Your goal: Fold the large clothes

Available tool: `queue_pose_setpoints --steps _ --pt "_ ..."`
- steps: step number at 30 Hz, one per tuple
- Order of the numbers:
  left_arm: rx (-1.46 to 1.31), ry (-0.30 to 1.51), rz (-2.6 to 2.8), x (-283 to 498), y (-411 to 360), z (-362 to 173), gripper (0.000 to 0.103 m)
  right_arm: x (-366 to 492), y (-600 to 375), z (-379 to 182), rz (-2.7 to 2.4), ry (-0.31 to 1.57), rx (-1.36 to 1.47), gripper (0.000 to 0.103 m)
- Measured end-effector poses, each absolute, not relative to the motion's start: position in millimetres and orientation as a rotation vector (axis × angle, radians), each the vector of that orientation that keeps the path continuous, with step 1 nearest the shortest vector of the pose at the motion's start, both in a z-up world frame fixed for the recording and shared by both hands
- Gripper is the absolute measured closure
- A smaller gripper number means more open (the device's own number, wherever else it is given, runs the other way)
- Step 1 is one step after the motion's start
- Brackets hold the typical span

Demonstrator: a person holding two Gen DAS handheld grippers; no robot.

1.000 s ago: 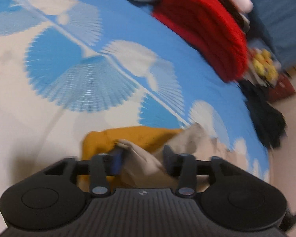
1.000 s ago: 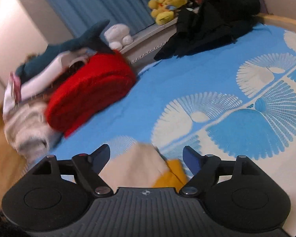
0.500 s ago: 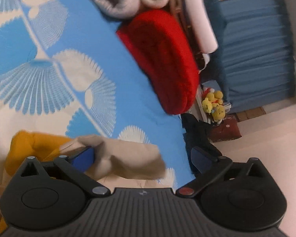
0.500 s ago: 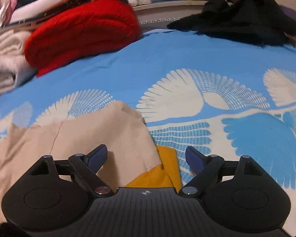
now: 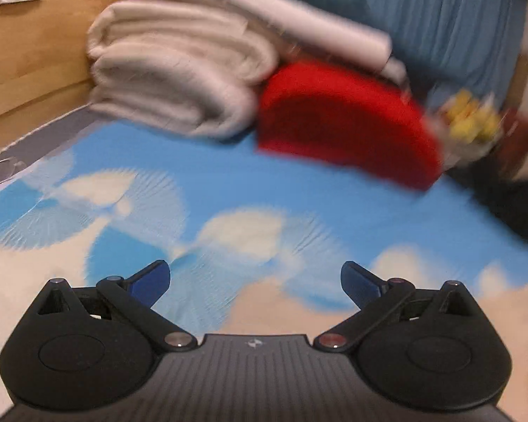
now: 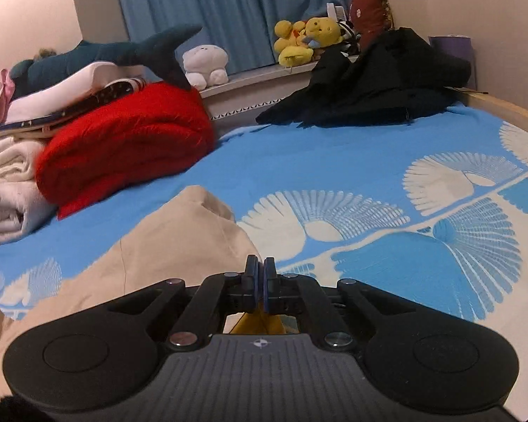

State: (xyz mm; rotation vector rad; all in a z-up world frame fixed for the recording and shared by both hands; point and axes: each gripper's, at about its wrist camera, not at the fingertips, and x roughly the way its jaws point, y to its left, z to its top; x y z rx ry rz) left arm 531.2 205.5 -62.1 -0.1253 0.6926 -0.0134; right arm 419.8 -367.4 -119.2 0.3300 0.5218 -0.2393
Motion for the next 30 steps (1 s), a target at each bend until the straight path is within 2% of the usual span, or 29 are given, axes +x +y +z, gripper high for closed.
queue_pose_setpoints --steps 4,6,7,8,9,10,13,14,15,16,17,18,22,25,30 --pt "-0.133 0.790 -0.018 534.2 218.4 -127.5 0.000 430.4 -371.3 -147.7 -0.248 0.580 0.363 0.100" --pt "-0.124 0.789 -0.037 544.0 218.2 -137.6 0.000 431.2 -376.0 -156.0 -0.229 0.565 0.441 0.087" --pt "-0.127 0.775 -0.055 545.0 217.5 -139.0 0.000 433.1 -379.7 -158.8 -0.202 0.560 0.472 0.074" --pt "-0.142 0.759 -0.073 547.9 216.6 -137.7 0.000 434.8 -379.4 -158.8 -0.177 0.560 0.478 0.040" --pt "-0.159 0.747 -0.094 549.0 215.3 -138.0 0.000 437.0 -378.6 -157.9 -0.157 0.553 0.467 0.015" --pt "-0.163 0.746 -0.107 551.7 212.4 -139.9 0.000 438.8 -375.9 -156.9 -0.137 0.532 0.436 0.012" --pt "-0.127 0.761 -0.120 564.7 200.9 -144.4 0.005 452.9 -361.7 -157.7 -0.078 0.527 0.293 0.012" --pt "-0.113 0.768 -0.123 572.6 198.2 -146.2 0.015 460.4 -357.9 -159.5 -0.059 0.543 0.262 0.012" --pt "-0.091 0.781 -0.126 577.7 193.3 -149.9 0.043 469.6 -354.6 -162.1 -0.045 0.561 0.235 0.014" --pt "-0.076 0.786 -0.130 579.9 190.2 -150.8 0.067 480.5 -351.3 -166.0 -0.036 0.593 0.211 0.021" --pt "-0.057 0.789 -0.116 582.2 187.1 -151.1 0.099 490.6 -347.9 -169.5 -0.025 0.630 0.191 0.082" --pt "-0.048 0.780 -0.093 580.5 186.4 -149.4 0.099 497.6 -344.1 -170.9 -0.046 0.661 0.174 0.103" --pt "-0.043 0.712 -0.054 576.8 191.4 -133.3 0.100 485.7 -342.8 -153.8 -0.169 0.567 0.204 0.103" --pt "-0.081 0.727 -0.064 581.0 200.5 -135.5 0.099 470.3 -363.3 -143.8 -0.238 0.559 0.309 0.103" --pt "0.001 0.759 -0.034 589.2 186.1 -159.8 0.099 492.6 -370.5 -177.3 -0.299 0.683 0.316 0.103"
